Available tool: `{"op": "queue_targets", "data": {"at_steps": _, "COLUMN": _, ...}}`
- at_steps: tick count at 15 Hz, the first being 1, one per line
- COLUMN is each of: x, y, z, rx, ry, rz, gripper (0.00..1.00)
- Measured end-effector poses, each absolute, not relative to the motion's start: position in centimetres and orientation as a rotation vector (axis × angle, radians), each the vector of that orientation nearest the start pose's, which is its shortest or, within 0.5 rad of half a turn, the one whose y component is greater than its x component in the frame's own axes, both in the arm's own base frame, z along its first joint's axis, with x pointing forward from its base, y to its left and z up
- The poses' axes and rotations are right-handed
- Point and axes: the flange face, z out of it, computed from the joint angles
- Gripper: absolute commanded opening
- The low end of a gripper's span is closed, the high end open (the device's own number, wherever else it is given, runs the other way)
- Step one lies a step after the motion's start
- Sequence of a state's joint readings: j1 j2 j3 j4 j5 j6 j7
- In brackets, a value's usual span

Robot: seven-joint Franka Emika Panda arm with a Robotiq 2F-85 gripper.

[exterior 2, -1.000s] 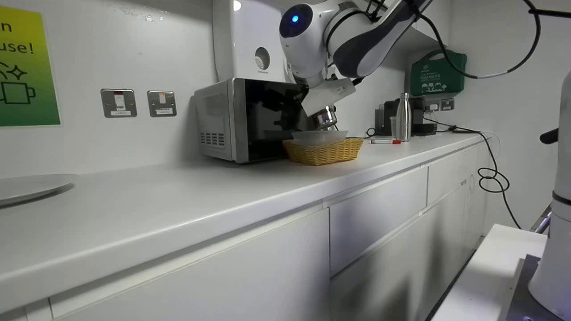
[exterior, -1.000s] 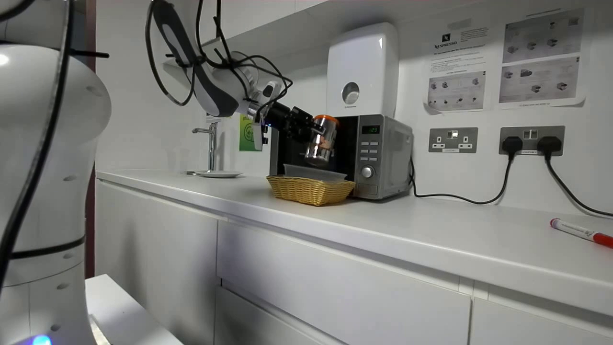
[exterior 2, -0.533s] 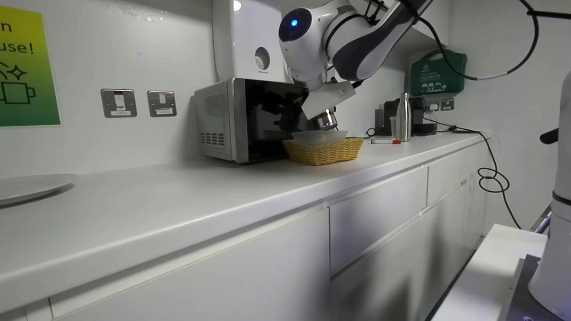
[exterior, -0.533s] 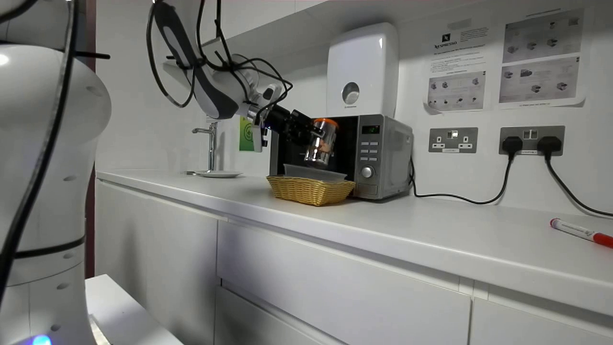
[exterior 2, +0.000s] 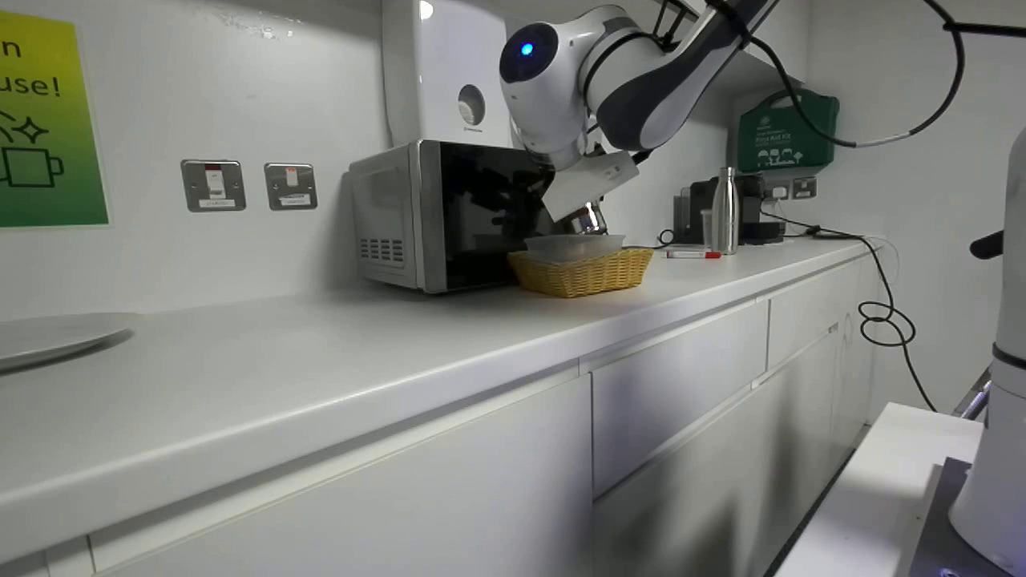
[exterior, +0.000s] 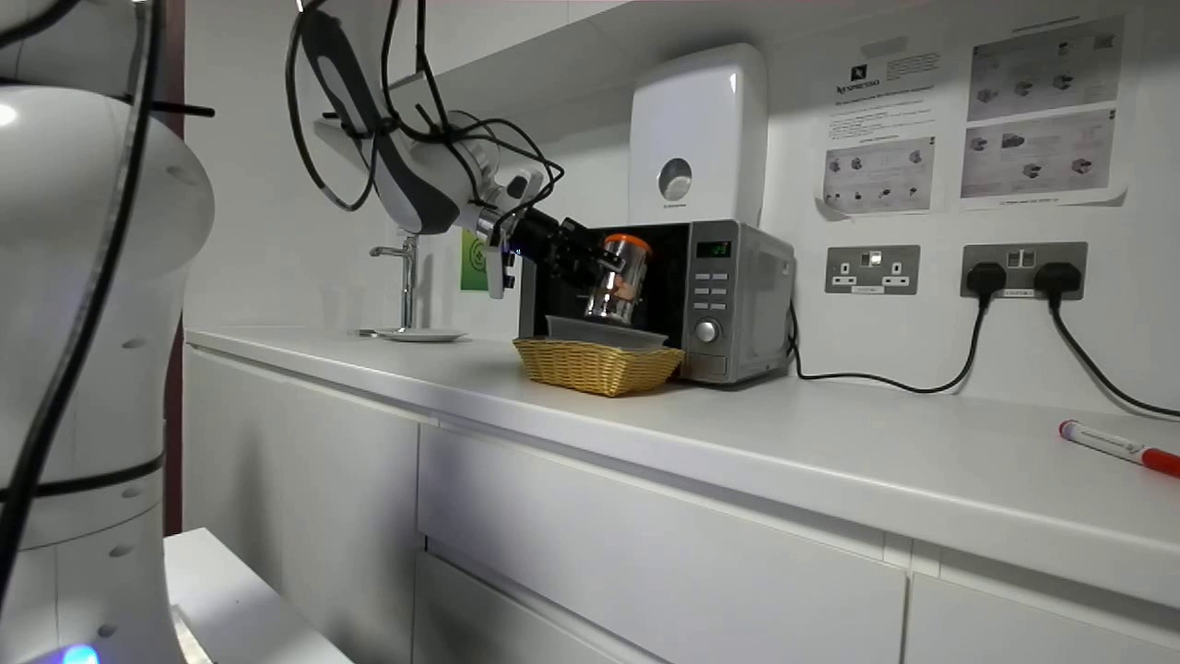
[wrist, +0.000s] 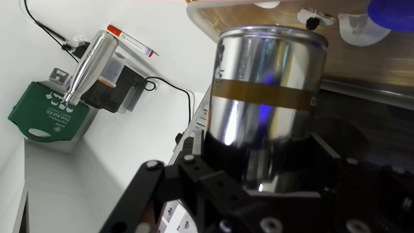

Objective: Put the brown box in front of the microwave then put the flask in the colourless bowl

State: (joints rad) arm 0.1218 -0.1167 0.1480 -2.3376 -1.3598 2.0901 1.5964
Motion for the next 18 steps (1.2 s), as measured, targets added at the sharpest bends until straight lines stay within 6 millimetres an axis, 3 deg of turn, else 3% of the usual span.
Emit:
{"op": "queue_targets", "data": {"at_steps": 1, "x": 49.23, "y": 8.69, "z": 40.33, "rx": 2.118, "ry": -0.521, "rz": 1.015, "gripper": 0.53}}
{"op": "queue_targets", "data": {"at_steps": 5, "x": 49.23, "y": 8.69, "z": 40.32, "rx": 2.118, "ry": -0.522, "rz": 1.016, "gripper": 0.53}}
{"op": "queue_targets", "data": {"at_steps": 7, "x": 49.23, "y": 8.69, "z": 40.32, "rx": 2.118, "ry": -0.522, "rz": 1.016, "gripper": 0.94}}
{"op": "queue_targets", "data": {"at_steps": 9, "x": 49.23, "y": 8.69, "z": 40.32, "rx": 2.118, "ry": -0.522, "rz": 1.016, "gripper": 1.00}}
{"op": "queue_targets", "data": {"at_steps": 18, "x": 49.24, "y": 8.65, "z": 40.34, "rx": 2.117, "ry": -0.523, "rz": 1.016, "gripper": 1.00}}
